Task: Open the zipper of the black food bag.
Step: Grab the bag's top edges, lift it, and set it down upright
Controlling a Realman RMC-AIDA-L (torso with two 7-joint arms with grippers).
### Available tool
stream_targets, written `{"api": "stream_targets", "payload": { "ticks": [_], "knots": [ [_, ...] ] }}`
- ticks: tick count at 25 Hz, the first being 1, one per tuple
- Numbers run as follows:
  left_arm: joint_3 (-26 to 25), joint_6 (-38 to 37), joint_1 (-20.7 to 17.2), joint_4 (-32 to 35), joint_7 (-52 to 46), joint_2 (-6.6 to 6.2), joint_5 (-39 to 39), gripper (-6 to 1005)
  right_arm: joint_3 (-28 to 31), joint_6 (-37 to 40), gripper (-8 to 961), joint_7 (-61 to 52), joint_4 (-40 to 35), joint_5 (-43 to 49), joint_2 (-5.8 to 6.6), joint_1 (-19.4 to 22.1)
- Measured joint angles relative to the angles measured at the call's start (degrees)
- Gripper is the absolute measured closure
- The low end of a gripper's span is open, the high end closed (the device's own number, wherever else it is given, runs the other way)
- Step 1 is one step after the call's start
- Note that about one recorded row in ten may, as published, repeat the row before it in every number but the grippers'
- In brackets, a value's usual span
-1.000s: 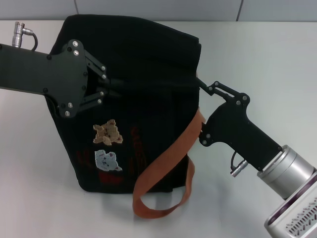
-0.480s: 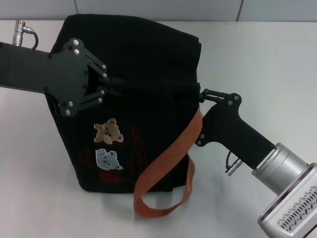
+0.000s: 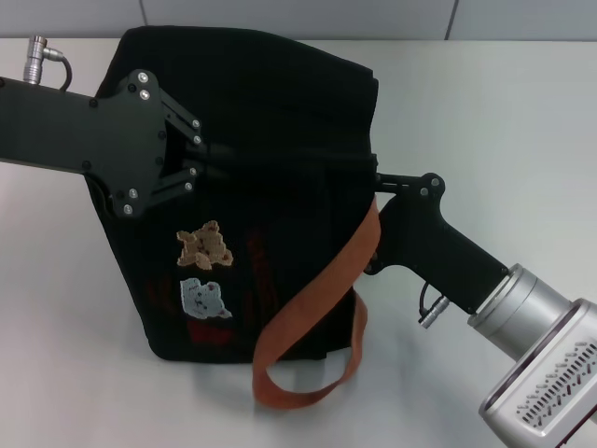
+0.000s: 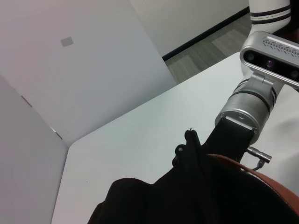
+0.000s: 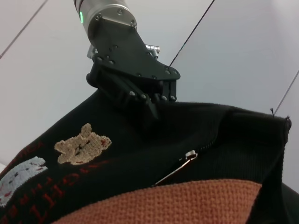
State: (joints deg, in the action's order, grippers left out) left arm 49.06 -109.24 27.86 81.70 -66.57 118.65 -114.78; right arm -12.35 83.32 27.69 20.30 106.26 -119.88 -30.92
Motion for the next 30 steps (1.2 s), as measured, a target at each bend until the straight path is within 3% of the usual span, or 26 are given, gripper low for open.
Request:
{"api": "stream_targets", "payload": {
  "ticks": [2, 10, 30],
  "knots": [
    [-0.3, 0.0, 0.0, 0.0, 0.0, 0.00, 0.0, 928, 0.0, 0.0, 955, 0.0, 0.0, 0.0, 0.00, 0.0],
    [-1.2, 0.0, -0.8, -0.1, 0.0, -0.14, 2.3, 929, 0.0, -1.5, 956, 0.0, -0.3, 0.0, 0.00, 0.3],
    [-10.9, -0.1, -4.0, -1.7, 2.1, -0.43, 5.2, 928, 0.4, -3.9, 959, -2.9, -4.9, -0.6, 0.00, 6.0]
  ]
}}
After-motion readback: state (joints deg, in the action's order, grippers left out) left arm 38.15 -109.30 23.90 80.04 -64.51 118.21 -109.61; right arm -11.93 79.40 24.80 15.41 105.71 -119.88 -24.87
